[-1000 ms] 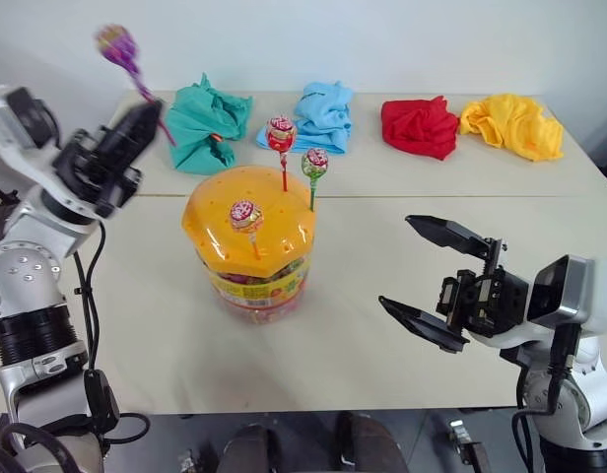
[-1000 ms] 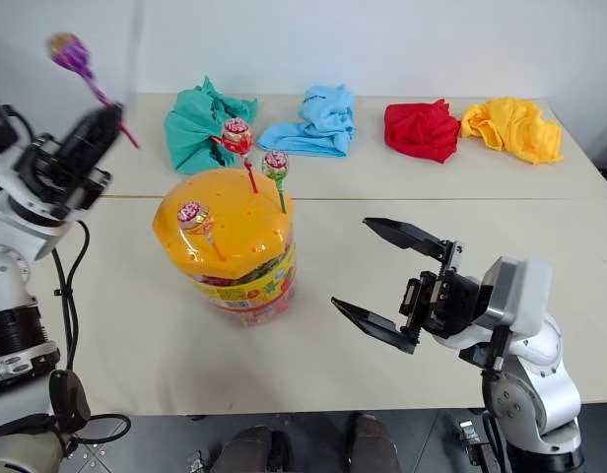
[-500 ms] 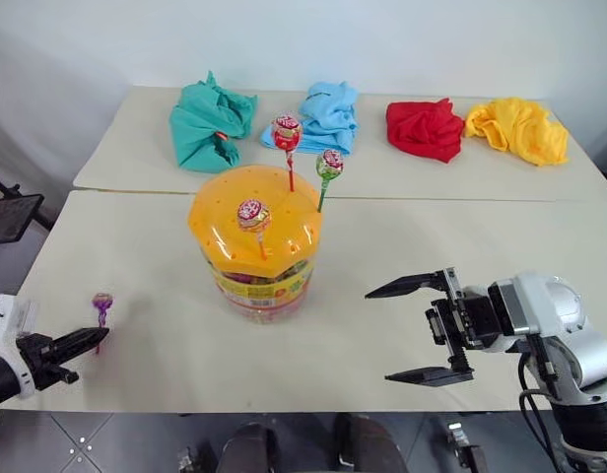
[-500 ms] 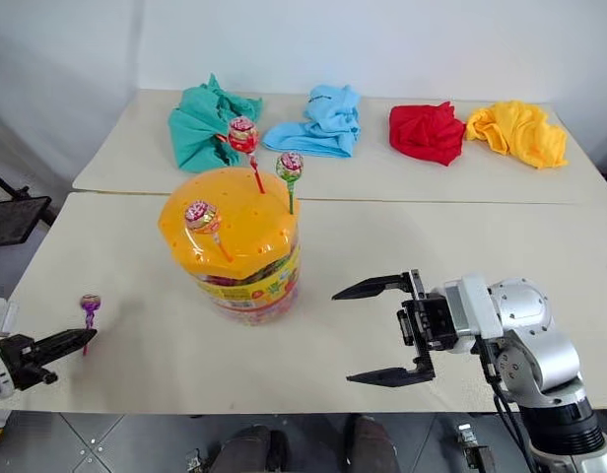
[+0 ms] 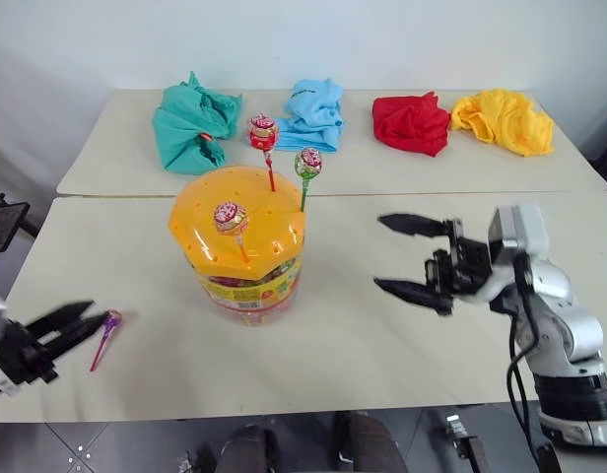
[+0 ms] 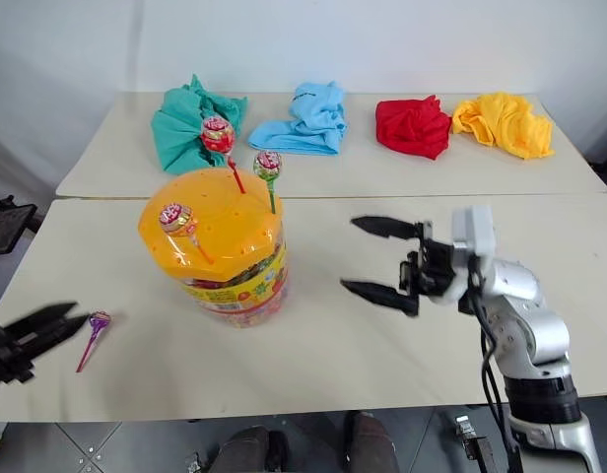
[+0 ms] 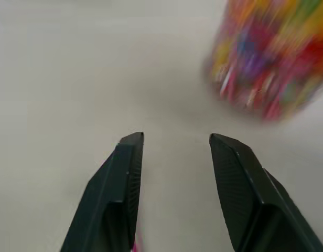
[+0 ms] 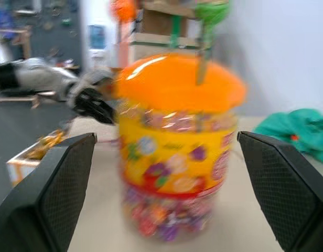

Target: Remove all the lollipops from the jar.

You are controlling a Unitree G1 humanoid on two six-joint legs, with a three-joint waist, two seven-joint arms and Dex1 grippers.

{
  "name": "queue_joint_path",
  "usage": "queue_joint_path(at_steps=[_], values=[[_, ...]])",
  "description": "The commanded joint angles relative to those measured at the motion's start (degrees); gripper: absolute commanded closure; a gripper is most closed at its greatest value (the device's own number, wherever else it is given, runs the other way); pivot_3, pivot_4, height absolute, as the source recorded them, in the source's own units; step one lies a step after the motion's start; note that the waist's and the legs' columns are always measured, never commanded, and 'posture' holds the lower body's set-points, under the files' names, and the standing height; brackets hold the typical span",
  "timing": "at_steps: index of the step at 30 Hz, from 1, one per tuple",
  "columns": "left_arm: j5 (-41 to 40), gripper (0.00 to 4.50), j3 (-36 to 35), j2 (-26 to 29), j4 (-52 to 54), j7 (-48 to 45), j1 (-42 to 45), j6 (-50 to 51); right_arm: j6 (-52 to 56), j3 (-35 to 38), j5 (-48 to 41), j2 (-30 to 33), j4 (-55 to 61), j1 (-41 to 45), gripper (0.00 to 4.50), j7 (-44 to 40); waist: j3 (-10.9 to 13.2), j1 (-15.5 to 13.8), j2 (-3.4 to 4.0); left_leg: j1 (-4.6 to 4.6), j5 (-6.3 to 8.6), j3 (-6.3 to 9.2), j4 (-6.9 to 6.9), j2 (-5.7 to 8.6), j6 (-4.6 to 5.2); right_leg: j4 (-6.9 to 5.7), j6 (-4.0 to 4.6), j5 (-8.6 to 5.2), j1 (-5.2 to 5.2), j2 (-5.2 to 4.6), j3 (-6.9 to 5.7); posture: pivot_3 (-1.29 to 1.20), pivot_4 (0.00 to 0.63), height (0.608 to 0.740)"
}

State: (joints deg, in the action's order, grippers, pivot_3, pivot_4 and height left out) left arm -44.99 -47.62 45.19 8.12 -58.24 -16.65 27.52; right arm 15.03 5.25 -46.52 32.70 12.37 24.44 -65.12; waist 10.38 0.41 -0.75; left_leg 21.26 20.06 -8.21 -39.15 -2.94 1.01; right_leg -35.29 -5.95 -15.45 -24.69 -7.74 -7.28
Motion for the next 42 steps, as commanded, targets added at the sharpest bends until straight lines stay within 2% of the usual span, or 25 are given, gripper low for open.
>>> queue_joint_path(at_steps=[1, 4, 8, 12, 14, 18, 28, 29, 34, 36, 38, 41, 42], values=[[-16.73, 2.4, -5.5, -0.03, 4.24, -0.67, -0.73, 10.78, 4.19, -0.1, -2.75, -3.71, 3.52, 7.42, 0.0, 8.38, 0.01, 0.48, 0.03, -0.02, 0.01, -0.05, 0.0, -0.02, -0.01, -0.09, 0.0, 0.0, -0.05, 0.0, 0.06, 0.0, 0.15, 0.74], [-23.79, 2.4, -6.4, 0.5, 7.52, -0.38, -1.53, 15.97, 6.05, -0.85, -2.32, -5.38, 3.79, 11.01, 0.0, 10.19, 0.01, 1.01, 0.02, -0.02, 0.05, -0.07, 0.0, -0.05, -0.01, -0.22, 0.0, 0.0, -0.13, 0.0, 0.06, 0.0, 0.15, 0.74], [-30.95, 2.4, -3.29, -4.1, 13.49, 5.43, 7.45, 12.4, 10.66, -6.57, 1.68, -7.23, 2.31, 17.96, 0.0, 12.8, -0.02, 1.09, -0.02, 0.0, 0.07, -0.08, -0.04, 0.06, 0.05, -0.23, 0.0, 0.0, -0.11, -0.05, 0.07, 0.0, 0.15, 0.74], [-33.0, 2.4, 1.28, -5.89, 16.45, 8.25, 13.29, 11.55, 12.36, -9.66, 3.11, -7.73, 2.34, 19.44, 0.0, 11.03, -0.04, 1.11, -0.05, -0.06, 0.07, -0.06, -0.07, 0.12, 0.05, -0.27, -0.01, 0.01, -0.01, -0.01, 0.06, 0.0, 0.15, 0.74], [-31.26, 2.4, 2.3, -5.89, 17.08, 7.39, 13.86, 10.26, 13.25, -10.33, 3.53, -8.12, 2.0, 20.12, 0.0, 11.16, -0.04, 1.18, -0.05, -0.05, 0.07, -0.1, -0.07, 0.22, 0.05, -0.26, -0.02, 0.01, -0.03, 0.04, 0.07, 0.0, 0.15, 0.74], [-30.25, 2.38, 3.28, -5.5, 16.34, 5.4, 13.91, 9.04, 14.97, -10.64, 4.21, -9.17, 1.16, 21.05, 0.92, 12.36, -0.04, 1.47, -0.05, -0.04, 0.09, -0.21, -0.06, 0.19, 0.01, -0.22, -0.01, 0.01, -0.12, 0.22, 0.09, 0.0, 0.15, 0.74], [-26.49, 2.38, 4.9, -4.6, 11.65, -1.92, 14.71, 6.6, 15.3, -9.53, 4.63, -10.43, 1.79, 20.58, 4.26, 12.7, -0.04, 1.2, -0.05, -0.03, 0.08, -0.23, -0.06, 0.17, -0.03, -0.19, 0.02, -0.01, -0.12, 0.27, 0.1, 0.0, 0.15, 0.74], [-26.25, 2.38, 4.92, -4.51, 11.14, -2.81, 14.82, 6.32, 15.29, -9.01, 4.09, -10.71, 1.9, 20.44, 4.47, 12.86, -0.04, 1.23, -0.05, -0.03, 0.08, -0.23, -0.06, 0.18, -0.03, -0.19, 0.02, -0.01, -0.12, 0.27, 0.1, 0.0, 0.15, 0.74], [-25.83, 2.38, 5.47, -3.07, 8.97, -5.15, 16.55, 6.26, 17.01, 1.06, -7.31, -10.33, 2.78, 19.51, 4.47, 12.36, -0.04, 1.05, -0.05, -0.01, 0.09, -0.21, -0.06, 0.17, -0.03, -0.18, 0.02, -0.01, -0.12, 0.28, 0.09, 0.0, 0.15, 0.74], [-23.5, 2.38, 5.64, -0.33, 7.69, -8.31, 16.13, 6.17, 18.88, 6.06, -6.51, -4.12, -1.56, 19.44, 4.47, 12.68, -0.04, 1.01, -0.05, -0.01, 0.09, -0.21, -0.06, 0.2, -0.02, -0.16, 0.01, -0.01, -0.11, 0.26, 0.1, 0.0, 0.15, 0.74], [-21.88, 2.38, 5.59, 2.02, 6.44, -10.79, 15.63, 6.4, 21.0, 8.02, -4.49, 2.26, -5.23, 19.0, 4.47, 11.81, -0.04, 0.83, -0.05, 0.02, 0.11, -0.22, -0.07, 0.25, 0.01, -0.13, 0.01, 0.0, -0.09, 0.25, 0.08, 0.0, 0.15, 0.74], [-19.75, 2.38, 5.76, 4.73, 5.04, -13.66, 15.11, 6.2, 18.63, 4.96, 3.57, 12.15, -9.32, 16.49, 4.47, 6.23, -0.03, 1.05, -0.04, 0.02, 0.14, -0.3, -0.03, 0.22, 0.05, 0.04, 0.01, -0.01, -0.11, 0.25, 0.08, 0.0, 0.15, 0.74], [-18.04, 2.38, 6.33, 6.14, 4.77, -15.5, 14.45, 5.89, 14.66, 2.09, 9.96, 17.91, -11.75, 13.46, 4.47, 2.43, -0.03, 1.12, -0.03, 0.02, 0.14, -0.35, 0.02, 0.18, 0.05, 0.12, 0.0, -0.01, -0.11, 0.29, 0.06, 0.0, 0.15, 0.74]])
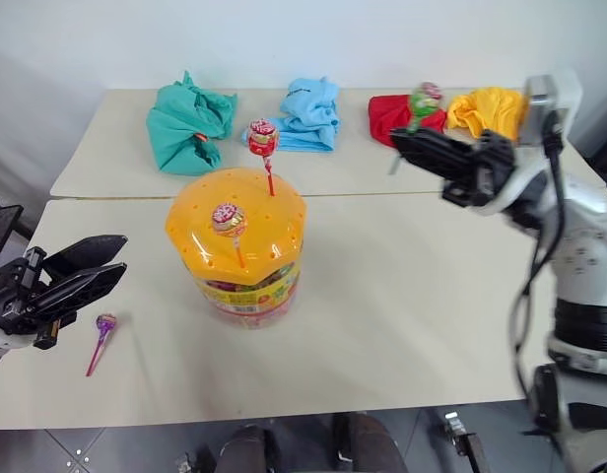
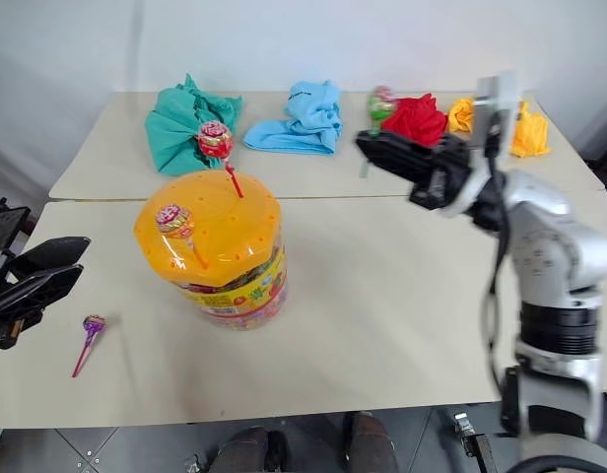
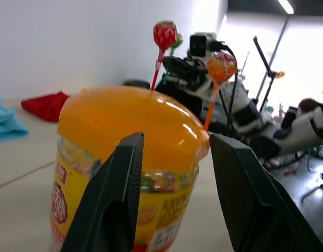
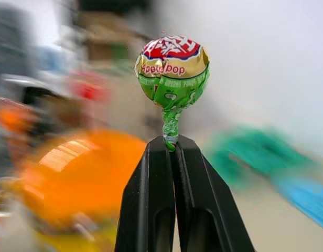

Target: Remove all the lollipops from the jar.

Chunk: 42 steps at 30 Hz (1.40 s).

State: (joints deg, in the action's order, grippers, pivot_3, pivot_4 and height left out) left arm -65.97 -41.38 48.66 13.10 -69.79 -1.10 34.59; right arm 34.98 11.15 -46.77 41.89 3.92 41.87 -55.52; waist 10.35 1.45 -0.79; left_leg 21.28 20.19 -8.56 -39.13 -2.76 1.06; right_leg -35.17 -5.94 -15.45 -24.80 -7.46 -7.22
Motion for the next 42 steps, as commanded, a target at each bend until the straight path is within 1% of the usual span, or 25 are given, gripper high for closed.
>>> queue_joint_path(at_steps=[1, 3, 4, 6, 8, 10, 14, 15, 18, 20, 22, 24, 26, 28, 30, 33, 37, 40, 42], values=[[4.12, 2.38, 0.59, 3.58, -0.31, -5.13, -1.45, -1.35, -8.23, -5.79, 14.57, 12.46, -5.18, -5.92, 4.47, -9.9, 0.01, 0.12, 0.01, 0.0, 0.0, -0.01, 0.02, -0.05, -0.01, 0.03, 0.0, 0.0, 0.0, 0.03, -0.03, 0.0, 0.15, 0.74], [6.23, 2.38, 1.78, 5.55, -1.67, -8.73, -2.67, -1.22, -16.15, -11.53, 24.96, 21.52, -8.76, -12.82, 4.47, -15.63, 0.02, 0.11, 0.03, 0.0, 0.02, -0.15, 0.07, -0.05, -0.04, 0.12, 0.0, 0.0, -0.01, 0.04, -0.05, 0.0, 0.15, 0.74], [6.97, 2.38, 2.41, 5.83, -2.43, -9.31, -2.45, -1.47, -18.41, -13.41, 27.72, 23.25, -9.86, -15.33, 4.47, -16.64, 0.03, 0.08, 0.05, 0.01, 0.03, -0.25, 0.09, -0.05, -0.05, 0.17, -0.01, -0.01, 0.0, 0.04, -0.05, 0.0, 0.15, 0.74], [7.93, 2.38, 3.1, 5.91, -3.24, -9.79, -1.84, -1.84, -20.99, -14.93, 30.21, 24.02, -11.4, -17.28, 4.47, -17.64, 0.03, 0.22, 0.05, -0.01, 0.03, -0.6, 0.08, -0.05, -0.05, 0.18, -0.04, -0.03, 0.0, 0.03, -0.05, 0.0, 0.15, 0.74], [8.1, 2.38, 3.15, 5.42, -3.1, -9.19, -0.79, -2.12, -25.87, -17.3, 35.83, 23.14, -16.7, -18.34, 4.47, -15.7, 0.07, 0.78, 0.11, -0.11, 0.01, -0.72, 0.0, -0.11, -0.06, 0.15, -0.04, -0.03, -0.03, 0.03, 0.07, 0.0, 0.15, 0.74], [7.95, 2.38, 2.98, 4.96, -2.61, -8.35, -0.25, -2.05, -27.93, -18.23, 39.1, 21.73, -21.07, -18.4, 4.47, -13.49, 0.07, 1.03, 0.12, -0.17, -0.02, -0.71, -0.01, -0.12, -0.07, 0.11, -0.03, -0.03, -0.06, 0.02, 0.2, 0.0, 0.15, 0.74], [7.07, 2.38, 1.42, 3.87, -0.84, -6.34, -1.26, -1.4, -26.59, -16.74, 35.86, 20.15, -21.19, -18.41, 3.54, -18.64, 0.06, 1.06, 0.14, -0.2, -0.02, -0.61, -0.03, -0.14, -0.09, -0.03, -0.03, -0.03, -0.14, 0.0, 0.28, 0.0, 0.15, 0.74], [6.55, 2.38, 0.81, 3.48, -0.24, -5.69, -1.57, -1.06, -27.72, -15.84, 35.06, 19.57, -20.77, -18.09, 3.13, -19.31, 0.06, 1.03, 0.14, -0.19, -0.01, -0.59, -0.03, -0.15, -0.1, -0.05, -0.03, -0.03, -0.17, 0.01, 0.28, 0.0, 0.15, 0.74], [3.11, 2.38, -2.12, 1.22, 1.91, -2.15, -2.36, 0.07, -24.14, -9.97, 22.85, 15.74, -13.13, -16.28, 2.18, -24.38, 0.07, 1.04, 0.15, -0.1, 0.0, -0.6, -0.03, -0.15, -0.1, -0.18, -0.03, -0.03, -0.33, 0.01, 0.3, 0.0, 0.15, 0.74], [1.52, 2.38, -4.04, -0.33, 2.9, -0.05, -2.65, 0.19, -19.14, -7.73, 16.51, 13.33, -7.75, -14.5, 2.18, -24.79, 0.08, 1.0, 0.17, -0.11, -0.01, -0.62, -0.05, -0.16, -0.1, -0.29, -0.03, -0.03, -0.38, 0.0, 0.37, 0.0, 0.15, 0.74], [-0.71, 2.38, -6.56, -2.01, 3.38, 3.28, -2.57, 0.4, -13.95, -7.2, 10.53, 9.42, -1.57, -10.98, 2.18, -22.58, 0.09, 0.86, 0.18, -0.12, -0.01, -0.61, -0.09, -0.17, -0.1, -0.35, -0.03, -0.03, -0.4, -0.03, 0.41, 0.0, 0.15, 0.74], [-2.45, 2.38, -7.86, -3.69, 4.14, 5.75, -2.78, 0.48, -9.21, -7.26, 5.99, 5.29, 2.62, -7.12, 2.18, -19.04, 0.08, 0.47, 0.18, -0.13, -0.01, -0.59, -0.12, -0.39, -0.1, -0.4, -0.03, -0.03, -0.4, -0.04, 0.42, 0.0, 0.15, 0.74], [-3.11, 2.38, -7.68, -5.04, 5.12, 7.14, -3.45, 0.47, -5.95, -7.57, 3.01, 0.85, 4.9, -3.07, 2.18, -15.31, 0.06, 0.14, 0.14, -0.13, 0.0, -0.57, -0.13, -0.4, -0.1, -0.43, -0.02, -0.02, -0.41, -0.04, 0.41, 0.0, 0.15, 0.74], [-3.42, 2.38, -7.05, -6.71, 5.46, 8.71, -3.52, -0.2, -2.76, -7.76, -0.84, -6.25, 5.42, 2.71, 2.18, -9.29, 0.06, -0.04, 0.13, -0.08, 0.02, -0.55, -0.13, -0.35, -0.08, -0.43, -0.02, -0.02, -0.43, -0.08, 0.39, 0.0, 0.15, 0.74], [-3.47, 2.38, -6.86, -8.13, 5.34, 9.84, -2.87, -1.33, -0.75, -9.11, -0.88, -11.1, 5.43, 6.45, 2.18, -5.49, 0.06, -0.04, 0.13, -0.06, 0.02, -0.59, -0.14, -0.26, -0.07, -0.48, -0.02, -0.02, -0.49, -0.11, 0.44, 0.0, 0.15, 0.74], [-3.36, 2.38, -6.32, -9.0, 5.65, 10.91, -2.08, -2.1, -0.89, -13.82, 4.08, -15.43, 4.76, 9.38, 2.18, -2.51, -0.03, -0.08, -0.01, 0.02, 0.02, -0.48, -0.15, -0.08, -0.08, -0.63, -0.02, -0.02, -0.57, -0.1, 0.37, 0.0, 0.15, 0.74], [-3.52, 2.38, -5.32, -8.91, 6.43, 10.99, -2.39, -1.65, -0.55, -16.32, 5.79, -19.91, 4.23, 12.17, 2.18, 0.38, -0.06, 0.23, -0.06, 0.04, 0.03, -0.53, -0.15, -0.04, -0.08, -0.62, -0.02, -0.02, -0.58, -0.09, 0.35, 0.0, 0.15, 0.74], [-3.45, 2.38, -4.9, -8.78, 6.44, 10.91, -2.59, -1.51, -0.64, -17.83, 6.73, -22.1, 4.28, 13.23, 2.18, 0.37, -0.06, 0.33, -0.06, 0.04, 0.02, -0.56, -0.15, -0.06, -0.08, -0.63, -0.02, -0.02, -0.61, -0.04, 0.36, 0.0, 0.15, 0.74], [-2.87, 2.38, -4.12, -8.87, 6.2, 10.83, -2.33, -1.77, -0.5, -19.57, 7.75, -25.45, 2.86, 14.84, 2.18, 1.61, -0.06, 0.35, -0.06, 0.03, 0.02, -0.56, -0.15, -0.07, -0.09, -0.64, -0.02, -0.02, -0.61, -0.02, 0.36, 0.0, 0.15, 0.74]])
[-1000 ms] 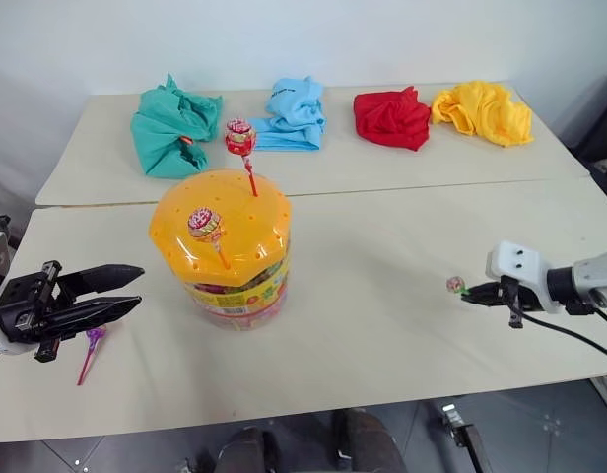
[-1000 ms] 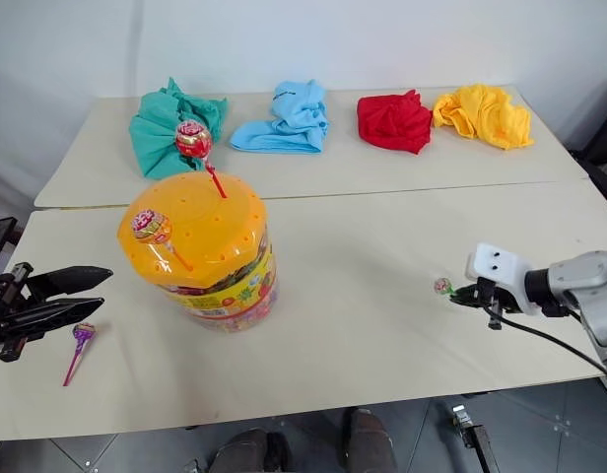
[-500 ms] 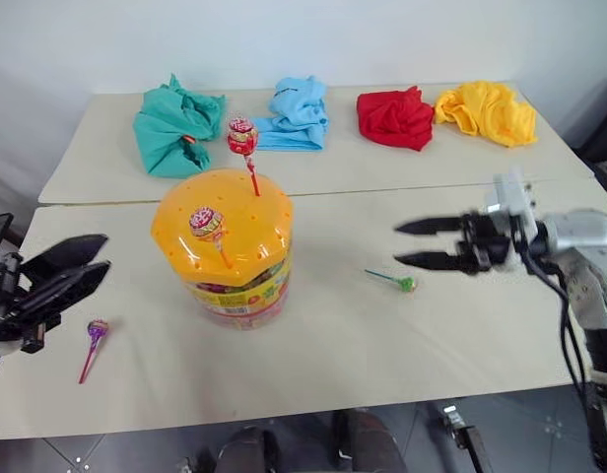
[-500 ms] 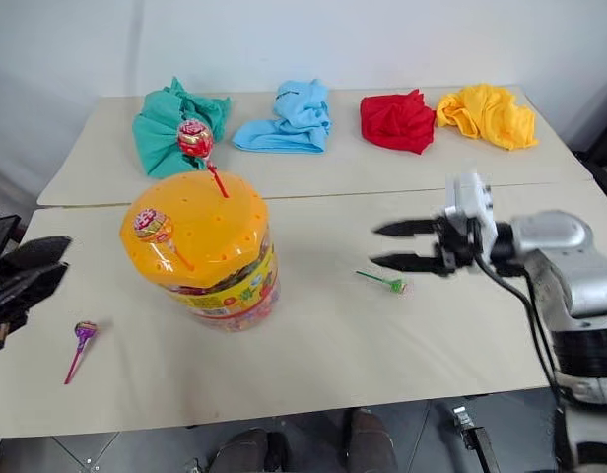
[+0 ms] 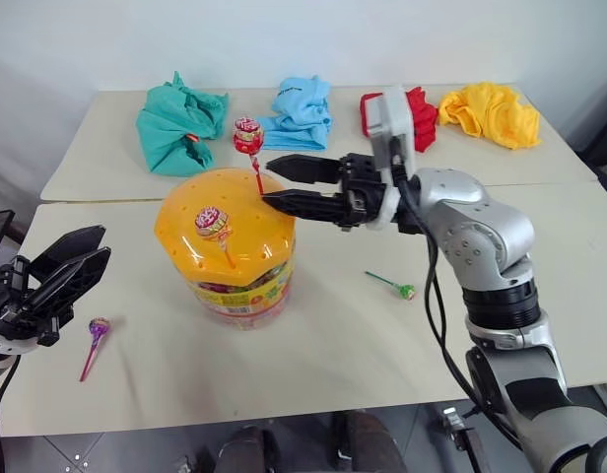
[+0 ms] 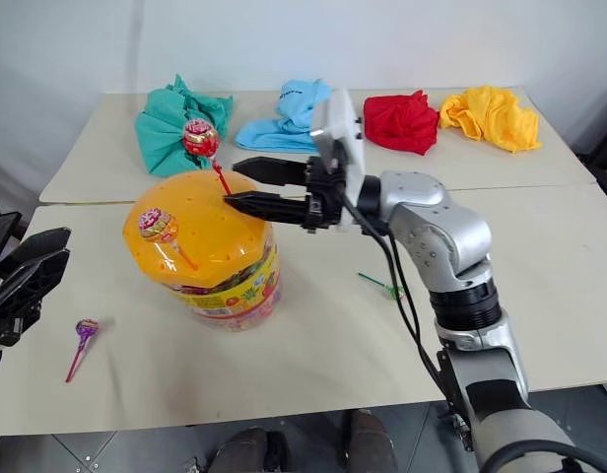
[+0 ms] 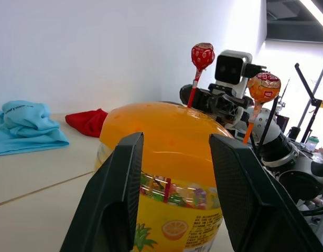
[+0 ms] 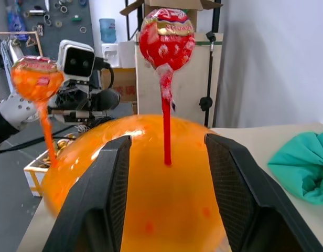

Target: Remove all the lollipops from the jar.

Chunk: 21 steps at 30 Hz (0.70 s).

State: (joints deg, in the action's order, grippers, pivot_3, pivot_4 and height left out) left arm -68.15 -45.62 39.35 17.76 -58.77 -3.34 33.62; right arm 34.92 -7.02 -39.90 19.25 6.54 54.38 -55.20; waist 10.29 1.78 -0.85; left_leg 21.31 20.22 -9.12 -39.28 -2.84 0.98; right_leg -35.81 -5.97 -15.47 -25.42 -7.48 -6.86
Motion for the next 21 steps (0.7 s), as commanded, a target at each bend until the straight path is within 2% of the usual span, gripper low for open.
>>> queue_joint_path(at_steps=[1, 3, 7, 10, 14, 16, 19, 21], values=[[-0.61, 2.38, 0.4, 0.39, 1.42, -0.14, 0.11, -0.9, -0.54, -1.86, 1.55, -4.14, -0.68, 3.05, 2.18, 1.92, 0.0, 0.06, 0.0, 0.0, 0.0, -0.01, 0.0, 0.0, 0.0, 0.0, 0.0, 0.0, 0.0, 0.0, 0.0, 0.0, 0.15, 0.74], [-0.68, 2.38, 0.67, 0.33, 1.36, -0.09, 0.47, -1.17, -0.65, -1.7, 2.48, -5.3, -1.96, 3.81, 2.18, 2.57, 0.0, 0.17, 0.0, -0.02, 0.0, -0.03, 0.0, 0.0, 0.0, -0.02, 0.0, 0.0, 0.0, 0.01, 0.01, 0.0, 0.15, 0.74], [-1.6, 2.38, 0.51, -0.01, 1.27, 0.43, 1.88, -2.02, -1.57, -0.48, 3.22, -5.25, -2.98, 4.3, 3.38, 1.64, -0.01, -0.1, -0.01, 0.0, 0.01, 0.0, 0.01, 0.03, -0.01, -0.02, 0.0, 0.0, -0.01, -0.01, 0.01, 0.0, 0.15, 0.74], [-1.68, 2.38, 0.75, 1.1, 0.34, -0.12, 2.8, -1.71, -2.19, 2.69, 0.64, -5.96, -4.07, 5.34, 4.41, 0.18, -0.01, -0.02, -0.02, 0.02, 0.01, 0.0, 0.01, 0.04, 0.0, -0.01, 0.0, 0.0, -0.01, -0.02, 0.01, 0.0, 0.15, 0.74], [-1.97, 2.38, 1.09, 2.17, 0.04, -0.73, 4.34, -1.19, -1.51, 8.96, -5.61, -5.48, -5.0, 6.39, 4.46, -2.31, -0.01, 0.02, -0.02, 0.02, 0.01, -0.01, 0.01, 0.01, 0.0, -0.01, 0.0, 0.0, -0.01, 0.03, 0.0, 0.0, 0.15, 0.74], [-1.98, 2.38, 1.43, 2.8, 0.21, -1.46, 4.49, -0.86, 1.4, 12.67, -9.52, -3.21, -5.05, 6.75, 4.46, -2.87, -0.01, -0.02, -0.02, 0.01, 0.01, -0.01, 0.01, 0.01, 0.0, -0.01, 0.0, 0.0, -0.01, 0.02, 0.0, 0.0, 0.15, 0.74], [-1.17, 2.38, 2.14, 5.1, 0.11, -4.33, 3.68, 0.45, 7.62, 16.5, -10.67, 8.33, -5.83, 5.35, 4.46, -5.46, 0.0, -0.41, -0.03, 0.05, 0.01, 0.0, 0.01, 0.05, 0.01, -0.01, 0.0, 0.0, -0.01, -0.01, 0.0, 0.0, 0.15, 0.74], [0.22, 2.38, 2.05, 6.42, -0.79, -6.42, 3.14, -0.02, 6.82, 14.98, -6.14, 17.36, -6.37, 1.63, 4.46, -10.04, -0.01, -0.45, -0.03, 0.13, 0.03, -0.01, 0.0, 0.1, 0.07, 0.06, 0.0, 0.0, 0.0, -0.04, -0.02, 0.0, 0.15, 0.74]])
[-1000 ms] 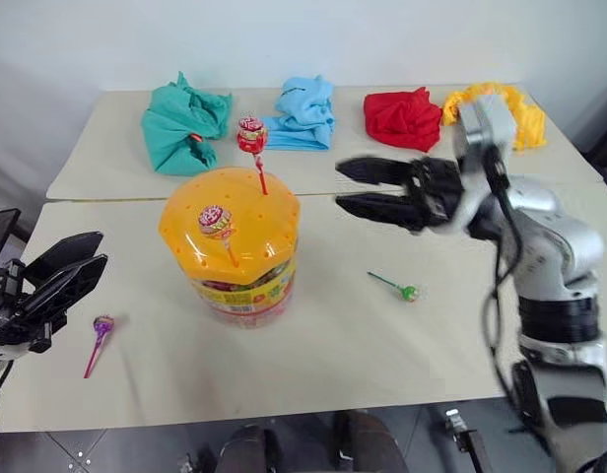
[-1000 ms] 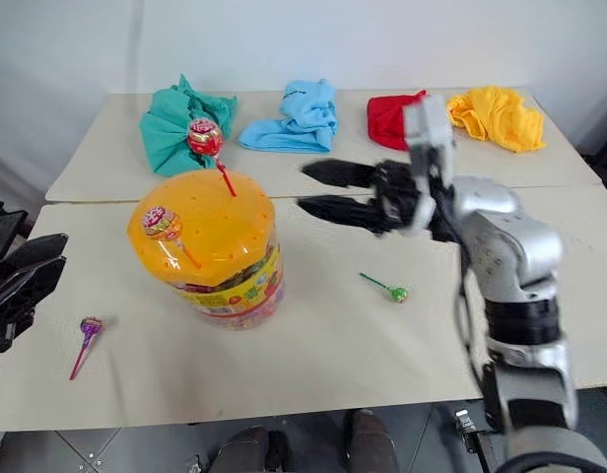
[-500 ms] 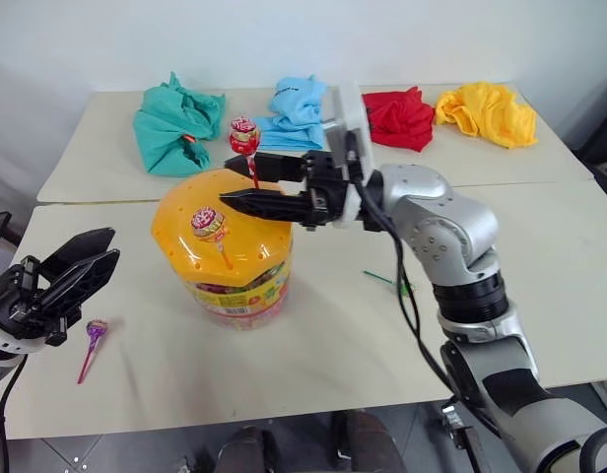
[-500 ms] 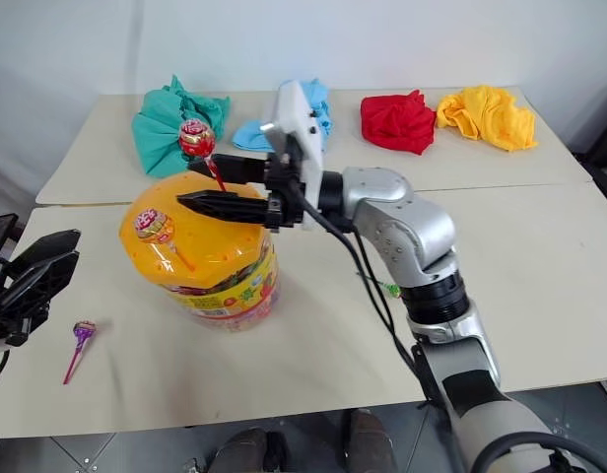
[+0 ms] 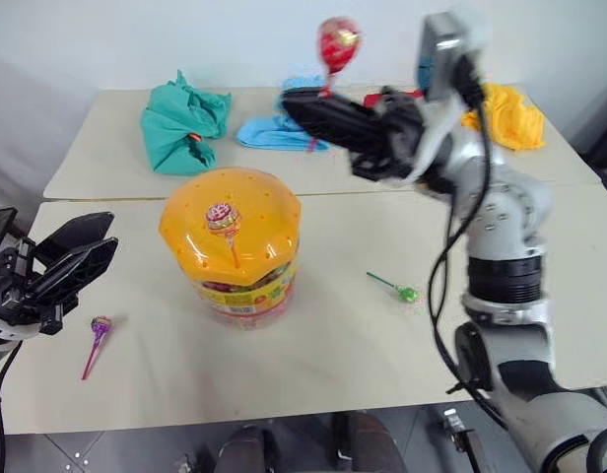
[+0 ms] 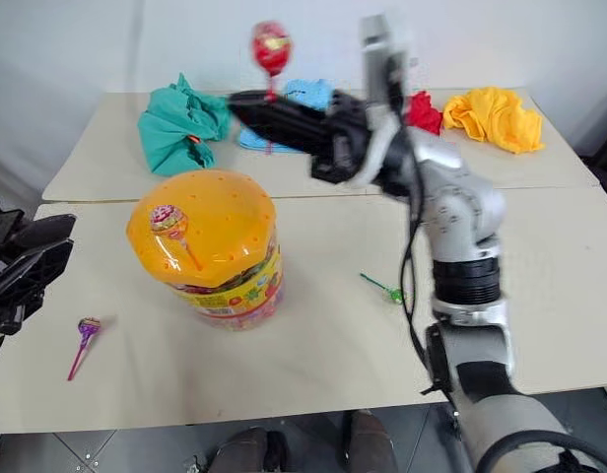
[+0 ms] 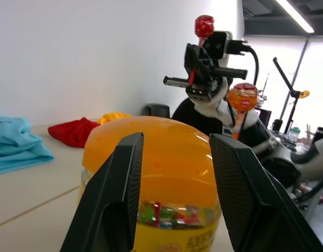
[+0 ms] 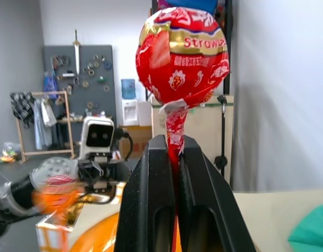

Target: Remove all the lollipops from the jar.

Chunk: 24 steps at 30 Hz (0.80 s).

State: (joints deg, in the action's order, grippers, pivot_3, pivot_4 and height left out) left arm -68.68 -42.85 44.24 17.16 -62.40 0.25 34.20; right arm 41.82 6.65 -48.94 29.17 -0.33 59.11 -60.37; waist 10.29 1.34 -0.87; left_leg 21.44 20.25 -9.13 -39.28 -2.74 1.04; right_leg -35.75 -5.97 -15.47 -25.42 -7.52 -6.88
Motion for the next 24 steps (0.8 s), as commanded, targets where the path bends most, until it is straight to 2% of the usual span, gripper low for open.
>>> queue_joint_path(at_steps=[1, 3, 6, 12, 16, 19, 21, 24], values=[[2.51, 2.38, -0.71, 1.78, -0.68, -4.67, -0.72, -2.42, -2.23, -0.15, 6.71, 12.28, -0.44, -5.68, 4.46, -7.42, -0.02, 0.01, -0.02, -0.01, 0.04, -0.01, 0.01, 0.0, 0.05, 0.03, 0.0, 0.0, 0.0, 0.0, 0.01, 0.0, 0.15, 0.74], [5.42, 2.38, -0.53, 2.94, -1.86, -7.28, -1.77, -3.98, -8.88, -3.45, 15.21, 20.71, -3.73, -10.85, 4.46, -11.62, -0.03, 0.2, -0.04, -0.01, 0.08, -0.09, 0.06, -0.02, 0.04, 0.19, -0.01, 0.0, 0.01, 0.03, -0.05, 0.0, 0.15, 0.74], [6.84, 2.38, 0.22, 4.89, -3.2, -10.6, -3.01, -3.29, -20.1, -6.45, 25.53, 28.38, -10.5, -17.29, 4.46, -14.49, -0.02, 0.49, -0.03, -0.05, 0.1, -0.7, 0.09, -0.07, 0.03, 0.29, -0.02, 0.0, -0.01, 0.03, -0.08, 0.0, 0.15, 0.74], [6.32, 2.38, 1.6, 5.98, -2.68, -12.07, -1.14, -2.27, -36.12, -8.53, 36.61, 31.98, -22.88, -25.1, 4.46, -15.12, 0.11, 1.64, 0.22, -0.28, 0.04, -0.94, 0.09, -0.17, -0.07, 0.17, 0.01, -0.01, -0.02, 0.08, 0.09, 0.0, 0.15, 0.74], [6.33, 2.38, 1.03, 7.08, -0.65, -14.3, -3.64, -0.9, -40.0, -9.35, 40.02, 30.38, -29.24, -26.61, 4.46, -14.24, 0.12, 1.7, 0.23, -0.26, 0.05, -0.93, 0.09, -0.15, -0.06, 0.2, 0.0, -0.01, -0.02, 0.04, 0.13, 0.0, 0.15, 0.74], [7.04, 2.38, -1.02, 8.13, -0.32, -17.07, -7.77, -0.22, -42.19, -10.07, 41.44, 29.87, -32.72, -26.42, 3.77, -15.46, 0.15, 2.03, 0.31, -0.29, 0.06, -0.89, 0.1, -0.22, -0.08, 0.19, 0.02, -0.02, -0.05, 0.09, 0.15, 0.0, 0.15, 0.74], [6.54, 2.38, -1.91, 8.11, -0.41, -16.45, -8.02, -0.32, -44.28, -9.91, 42.06, 29.64, -34.77, -25.68, 3.12, -15.94, 0.18, 1.93, 0.34, -0.29, 0.05, -0.89, 0.08, -0.23, -0.08, 0.18, 0.06, -0.05, -0.06, 0.11, 0.15, 0.0, 0.15, 0.74], [5.56, 2.38, -3.9, 7.26, -0.25, -14.94, -8.18, -0.06, -44.9, -7.16, 37.18, 27.7, -33.5, -24.5, 2.17, -19.58, 0.18, 1.86, 0.34, -0.29, 0.05, -0.88, 0.03, -0.23, -0.08, 0.17, 0.07, -0.05, -0.06, 0.1, 0.22, 0.0, 0.15, 0.74]])
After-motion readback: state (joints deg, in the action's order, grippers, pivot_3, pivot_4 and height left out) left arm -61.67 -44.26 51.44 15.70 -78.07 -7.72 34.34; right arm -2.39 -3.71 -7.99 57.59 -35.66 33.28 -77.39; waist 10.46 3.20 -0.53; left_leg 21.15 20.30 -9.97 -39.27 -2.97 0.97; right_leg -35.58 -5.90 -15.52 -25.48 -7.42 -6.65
